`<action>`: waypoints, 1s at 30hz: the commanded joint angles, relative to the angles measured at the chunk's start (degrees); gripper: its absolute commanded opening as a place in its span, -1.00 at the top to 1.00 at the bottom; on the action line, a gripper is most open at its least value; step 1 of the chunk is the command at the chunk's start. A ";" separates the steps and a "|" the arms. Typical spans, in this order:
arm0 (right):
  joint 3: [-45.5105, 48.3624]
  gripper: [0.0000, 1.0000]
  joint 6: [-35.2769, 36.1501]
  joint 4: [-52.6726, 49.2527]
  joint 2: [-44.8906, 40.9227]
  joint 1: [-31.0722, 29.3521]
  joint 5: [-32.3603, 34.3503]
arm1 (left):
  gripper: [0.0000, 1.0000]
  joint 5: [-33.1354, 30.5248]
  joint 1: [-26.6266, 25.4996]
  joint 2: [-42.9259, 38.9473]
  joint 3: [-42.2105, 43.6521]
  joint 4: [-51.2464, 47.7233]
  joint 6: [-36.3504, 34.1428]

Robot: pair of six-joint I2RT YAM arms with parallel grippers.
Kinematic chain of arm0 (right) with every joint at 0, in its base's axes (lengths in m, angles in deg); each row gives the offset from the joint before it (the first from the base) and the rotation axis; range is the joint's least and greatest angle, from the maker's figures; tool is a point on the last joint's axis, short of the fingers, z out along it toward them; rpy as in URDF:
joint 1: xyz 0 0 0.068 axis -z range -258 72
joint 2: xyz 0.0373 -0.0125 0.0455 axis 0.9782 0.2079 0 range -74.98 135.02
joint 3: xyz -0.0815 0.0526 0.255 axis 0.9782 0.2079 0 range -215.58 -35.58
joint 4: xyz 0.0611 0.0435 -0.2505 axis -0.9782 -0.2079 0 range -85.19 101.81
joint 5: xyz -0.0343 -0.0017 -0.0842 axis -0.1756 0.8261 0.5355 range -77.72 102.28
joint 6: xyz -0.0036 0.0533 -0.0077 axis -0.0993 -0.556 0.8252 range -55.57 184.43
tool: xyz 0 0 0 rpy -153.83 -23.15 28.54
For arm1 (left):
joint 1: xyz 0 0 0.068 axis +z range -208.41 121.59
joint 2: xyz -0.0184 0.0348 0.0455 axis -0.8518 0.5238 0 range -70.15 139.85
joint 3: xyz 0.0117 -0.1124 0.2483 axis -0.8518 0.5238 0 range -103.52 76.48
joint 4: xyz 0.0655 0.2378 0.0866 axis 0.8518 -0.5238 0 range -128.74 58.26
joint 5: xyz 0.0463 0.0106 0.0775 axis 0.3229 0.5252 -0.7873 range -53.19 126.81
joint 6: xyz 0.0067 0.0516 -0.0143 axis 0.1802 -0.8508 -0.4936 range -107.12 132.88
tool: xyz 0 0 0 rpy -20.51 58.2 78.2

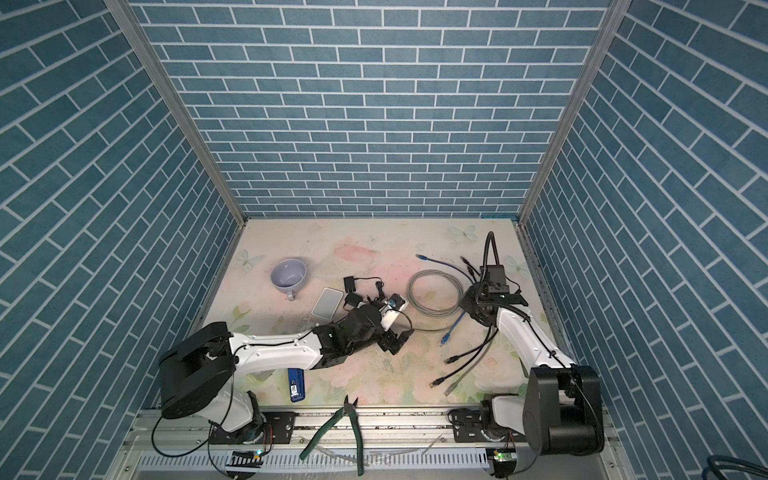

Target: Insert the plug into the switch port

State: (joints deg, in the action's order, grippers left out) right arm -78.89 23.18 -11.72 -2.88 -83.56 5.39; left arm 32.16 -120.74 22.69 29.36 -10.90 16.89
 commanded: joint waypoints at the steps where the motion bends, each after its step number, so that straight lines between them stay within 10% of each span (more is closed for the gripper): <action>1: -1.26 1.00 -3.86 1.25 -0.11 0.13 0.28 | -0.94 4.02 -2.16 3.58 -4.80 -2.47 -2.33; 30: -0.15 1.00 -7.17 2.78 -2.83 0.11 1.53 | -0.60 -0.65 -5.88 23.77 -21.57 -4.45 -7.24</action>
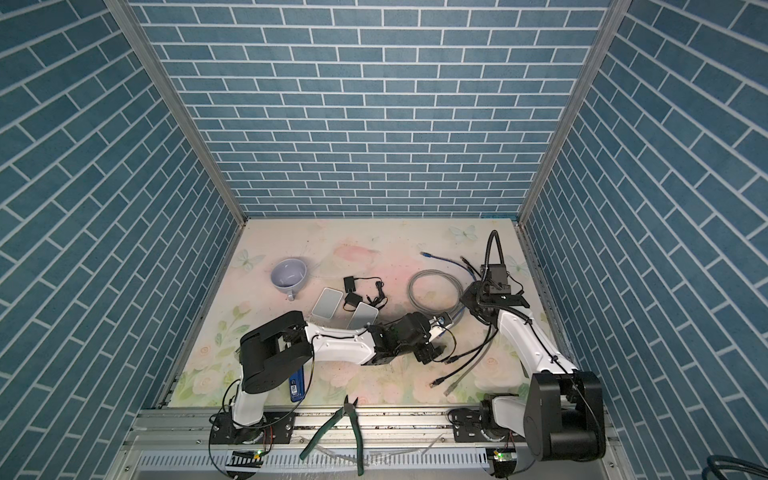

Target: Insert the plug into the switch port

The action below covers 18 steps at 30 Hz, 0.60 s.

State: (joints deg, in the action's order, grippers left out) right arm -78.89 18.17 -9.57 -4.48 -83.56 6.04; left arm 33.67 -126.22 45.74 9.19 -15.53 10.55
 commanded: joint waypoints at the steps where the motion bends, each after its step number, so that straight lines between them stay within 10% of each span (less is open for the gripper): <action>1: 0.02 1.00 -2.30 0.70 -1.32 0.20 0.88 | -0.56 -2.56 -0.39 0.86 -1.57 0.15 -1.08; 18: 0.60 1.00 -2.87 1.50 -1.68 0.23 -0.39 | -0.01 -5.55 -0.38 1.56 -2.75 0.61 -2.20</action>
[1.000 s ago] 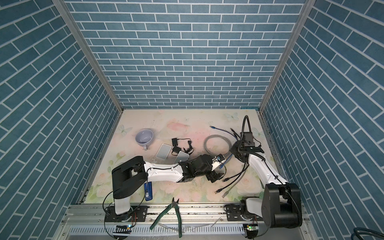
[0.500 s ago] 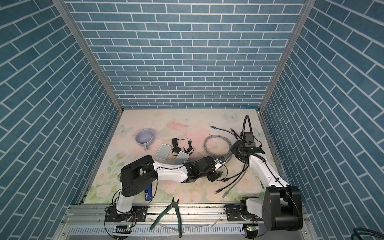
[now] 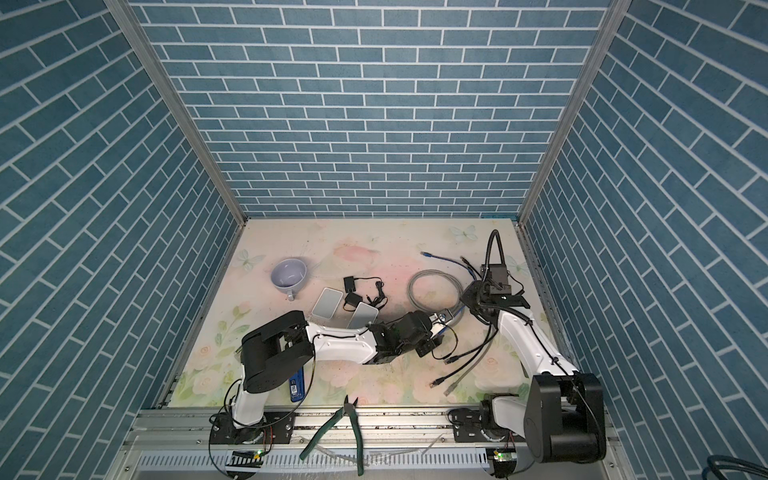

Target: Insert the plug into the switch port

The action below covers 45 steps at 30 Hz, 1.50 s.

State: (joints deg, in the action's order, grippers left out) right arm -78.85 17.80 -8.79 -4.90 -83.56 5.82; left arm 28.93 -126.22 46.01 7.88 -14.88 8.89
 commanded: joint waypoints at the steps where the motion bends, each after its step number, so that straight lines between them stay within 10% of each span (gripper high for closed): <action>1: 0.49 1.00 -2.50 0.82 -1.27 0.20 -0.29 | 0.06 -0.87 -0.38 1.28 -1.53 -0.18 -0.58; 25: 0.65 1.00 1.26 1.83 -0.61 0.25 -4.35 | 0.60 -0.45 0.57 -1.73 1.39 -0.54 -2.52; 45: 0.84 0.09 34.08 0.69 -2.27 0.07 -28.18 | 0.62 15.42 10.97 -15.68 7.89 -12.52 -7.23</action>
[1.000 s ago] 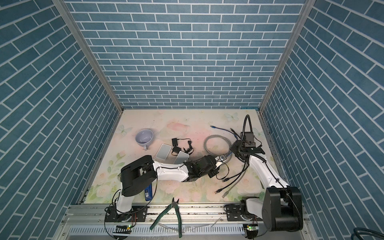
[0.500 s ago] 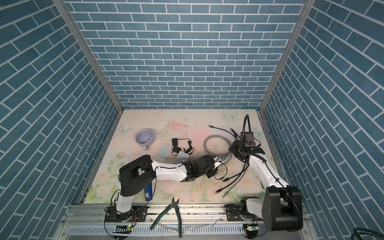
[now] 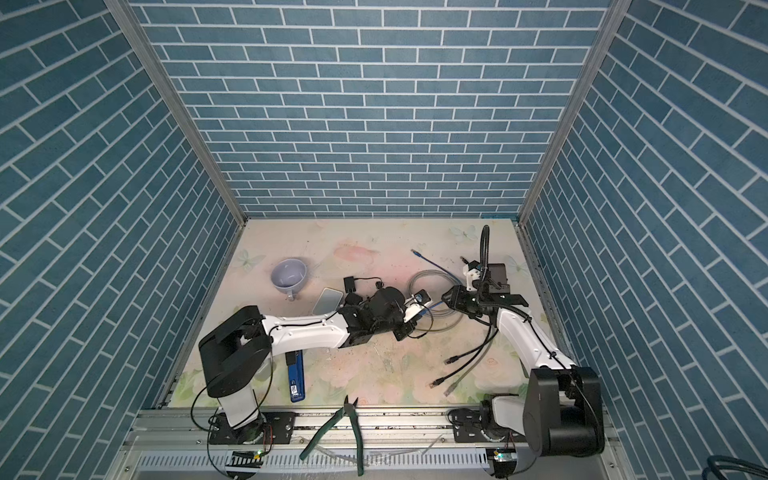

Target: Insert the plug into the switch port

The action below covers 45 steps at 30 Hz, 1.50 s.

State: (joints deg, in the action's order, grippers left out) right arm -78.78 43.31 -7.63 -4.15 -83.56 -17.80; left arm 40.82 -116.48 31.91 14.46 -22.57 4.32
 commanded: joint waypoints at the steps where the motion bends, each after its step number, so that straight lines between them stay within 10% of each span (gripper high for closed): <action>1: 1.69 0.09 8.99 1.23 -4.24 -0.02 -5.06 | 0.62 4.01 1.45 -1.98 1.66 -5.89 -3.60; 10: 11.45 0.06 16.56 16.84 -13.74 -3.07 -8.71 | 0.61 8.79 1.90 -5.92 4.54 -13.43 -7.69; 20: 17.43 -0.01 45.94 22.27 -16.73 -10.76 -8.55 | 0.57 11.63 4.66 -10.07 10.74 -8.66 -5.92; 31: 11.87 0.00 72.65 9.19 -7.61 -17.27 -12.23 | 0.52 17.05 6.21 -15.93 21.46 4.44 -9.08; 45: 6.28 0.04 89.06 4.53 0.21 -22.35 -9.30 | 0.26 12.59 8.14 -17.68 31.58 18.23 -1.51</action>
State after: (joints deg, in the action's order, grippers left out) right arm -69.85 124.09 0.77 -5.31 -104.83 -27.53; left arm 55.68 -108.67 16.13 43.90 -9.78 -0.60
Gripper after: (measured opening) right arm 0.482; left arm 0.362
